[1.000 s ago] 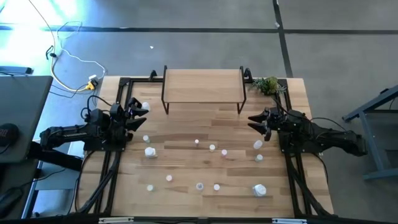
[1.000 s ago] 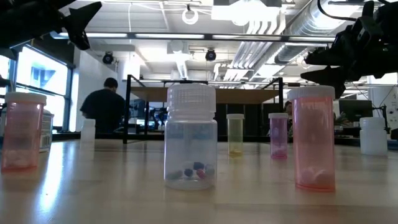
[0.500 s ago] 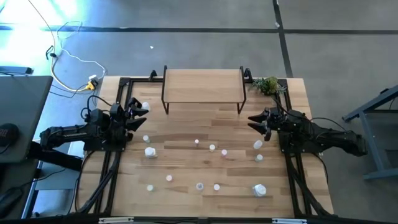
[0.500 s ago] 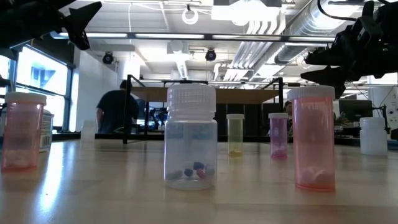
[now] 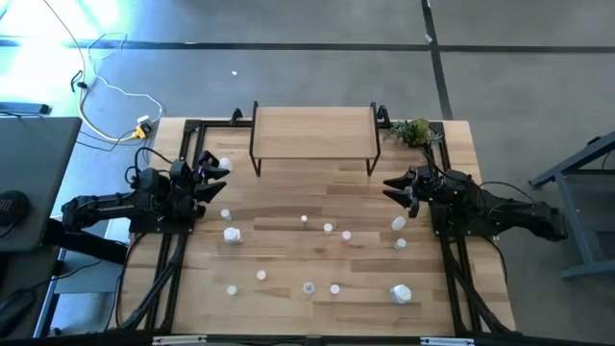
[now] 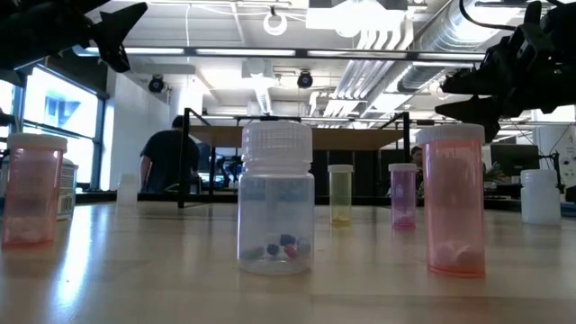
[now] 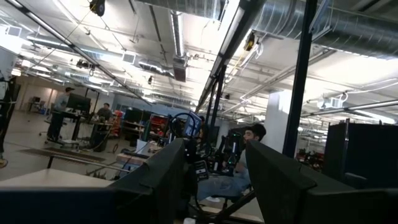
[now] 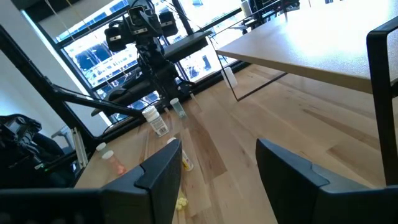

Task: Pick and place medicine bottles onto shelf by color

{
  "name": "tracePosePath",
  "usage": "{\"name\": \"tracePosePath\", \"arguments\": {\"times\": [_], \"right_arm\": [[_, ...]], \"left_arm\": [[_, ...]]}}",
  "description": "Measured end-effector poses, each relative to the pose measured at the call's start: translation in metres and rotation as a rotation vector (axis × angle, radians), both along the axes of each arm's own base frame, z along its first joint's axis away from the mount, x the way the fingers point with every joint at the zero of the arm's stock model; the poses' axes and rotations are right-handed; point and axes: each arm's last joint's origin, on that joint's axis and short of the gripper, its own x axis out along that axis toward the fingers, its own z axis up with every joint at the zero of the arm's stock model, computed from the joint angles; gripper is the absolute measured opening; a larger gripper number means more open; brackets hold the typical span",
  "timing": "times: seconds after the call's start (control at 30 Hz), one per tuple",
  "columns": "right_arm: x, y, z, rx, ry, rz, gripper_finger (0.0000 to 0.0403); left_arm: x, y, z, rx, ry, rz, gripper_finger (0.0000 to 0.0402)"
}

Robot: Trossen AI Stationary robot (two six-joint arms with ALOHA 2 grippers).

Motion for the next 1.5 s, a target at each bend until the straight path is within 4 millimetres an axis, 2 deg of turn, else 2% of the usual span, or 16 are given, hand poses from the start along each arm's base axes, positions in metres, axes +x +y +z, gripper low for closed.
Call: {"name": "tracePosePath", "arguments": {"times": [0.33,0.53,0.8,0.93,1.07,1.37,1.5], "right_arm": [[0.000,0.000,0.000,-0.012,0.001,0.000,0.0197],[0.000,0.000,0.000,0.019,-0.002,-0.001,0.0197],[0.000,0.000,0.000,0.217,-0.033,-0.013,0.0197],[0.000,0.000,0.000,0.226,-0.034,-0.013,0.0197],[0.000,0.000,0.000,0.227,-0.035,-0.019,0.0197],[-0.001,-0.005,0.004,0.467,-0.148,-0.180,0.0197],[-0.001,-0.005,0.009,0.525,-0.186,-0.187,0.0197]], "left_arm": [[0.000,0.000,0.000,-0.009,-0.006,0.015,0.0163],[-0.001,0.002,0.001,-0.116,-0.034,0.008,0.0163],[-0.001,0.004,0.001,-0.202,-0.061,0.053,0.0163],[-0.002,0.006,0.000,-0.314,-0.101,0.091,0.0163],[-0.003,0.008,0.000,-0.355,-0.120,0.121,0.0165],[-0.005,0.011,0.000,-0.400,-0.159,0.227,0.0205],[-0.008,0.011,0.009,-0.397,-0.199,0.292,0.0209]]}}
